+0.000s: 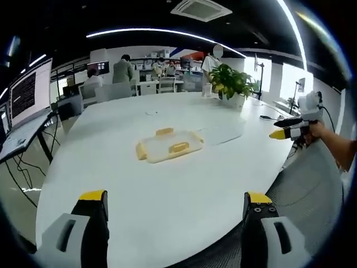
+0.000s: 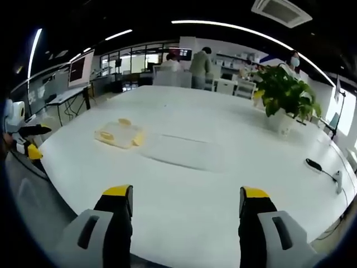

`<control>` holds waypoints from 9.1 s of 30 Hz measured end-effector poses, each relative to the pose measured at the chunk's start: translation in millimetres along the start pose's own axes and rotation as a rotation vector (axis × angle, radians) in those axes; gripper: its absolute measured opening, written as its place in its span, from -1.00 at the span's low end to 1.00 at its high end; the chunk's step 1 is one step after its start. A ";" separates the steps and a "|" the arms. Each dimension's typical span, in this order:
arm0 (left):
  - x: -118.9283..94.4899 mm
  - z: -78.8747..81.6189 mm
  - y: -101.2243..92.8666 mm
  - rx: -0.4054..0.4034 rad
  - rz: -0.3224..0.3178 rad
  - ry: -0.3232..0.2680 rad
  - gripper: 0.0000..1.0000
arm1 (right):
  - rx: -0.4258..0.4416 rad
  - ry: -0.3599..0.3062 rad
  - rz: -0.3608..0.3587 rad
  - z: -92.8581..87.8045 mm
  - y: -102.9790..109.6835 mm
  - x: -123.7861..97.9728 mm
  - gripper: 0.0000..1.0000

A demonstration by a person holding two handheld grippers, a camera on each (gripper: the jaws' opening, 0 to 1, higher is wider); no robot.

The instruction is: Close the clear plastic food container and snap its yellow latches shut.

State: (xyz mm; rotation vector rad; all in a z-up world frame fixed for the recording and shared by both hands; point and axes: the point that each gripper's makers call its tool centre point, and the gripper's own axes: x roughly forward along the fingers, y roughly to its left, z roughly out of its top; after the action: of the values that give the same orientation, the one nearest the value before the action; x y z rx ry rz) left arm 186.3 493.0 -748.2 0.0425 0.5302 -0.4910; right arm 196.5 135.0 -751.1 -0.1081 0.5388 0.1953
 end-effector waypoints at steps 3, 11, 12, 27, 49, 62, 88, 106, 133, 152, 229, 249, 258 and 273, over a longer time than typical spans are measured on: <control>2.6 17.2 7.5 -0.027 -0.023 -0.058 0.97 | -0.043 0.017 0.029 -0.2 7.3 1.5 0.50; 17.4 50.7 29.3 0.070 -0.022 -0.108 0.96 | -0.142 0.056 0.092 7.7 17.2 11.1 0.40; 18.8 53.5 31.1 0.081 -0.024 -0.112 0.96 | -0.145 0.057 0.097 9.8 17.5 12.3 0.39; 49.6 78.6 59.3 0.256 -0.077 -0.103 0.97 | -0.245 -0.027 0.313 65.5 49.8 40.1 0.32; 123.3 90.6 81.7 0.490 -0.206 0.074 0.97 | -0.490 0.030 0.526 116.0 87.0 115.4 0.35; 162.2 84.4 98.3 0.634 -0.316 0.192 0.84 | -0.675 0.127 0.674 112.1 113.1 152.7 0.31; 197.2 35.0 77.0 0.880 -0.585 0.439 0.35 | -0.932 0.313 0.867 65.4 143.1 200.3 0.21; 199.0 17.0 71.9 0.888 -0.633 0.518 -0.15 | -1.027 0.484 0.911 35.8 140.7 223.6 -0.04; 202.3 15.3 79.2 0.841 -0.662 0.569 -0.31 | -1.090 0.563 0.907 32.8 143.7 222.9 -0.15; 201.2 15.9 80.0 0.814 -0.696 0.509 -0.33 | -1.107 0.619 0.867 33.3 139.0 223.7 -0.25; 202.9 94.6 -62.3 0.864 -0.630 0.508 -0.33 | -1.065 0.439 0.884 70.6 10.7 142.6 -0.26; 253.0 106.5 -126.1 0.877 -0.660 0.517 -0.33 | -1.033 0.452 0.867 52.3 -71.1 138.5 -0.26; 263.9 106.2 -135.6 0.873 -0.672 0.530 -0.33 | -1.017 0.453 0.879 46.6 -84.8 143.1 -0.26; 260.2 97.1 -133.3 0.862 -0.669 0.555 -0.33 | -1.024 0.457 0.896 40.0 -79.0 145.1 -0.25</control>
State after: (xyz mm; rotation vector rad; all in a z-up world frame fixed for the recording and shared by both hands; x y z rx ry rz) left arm 366.3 245.2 -781.7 0.8680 0.8416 -1.3590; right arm 355.2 86.6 -788.3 -0.9278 0.8742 1.3415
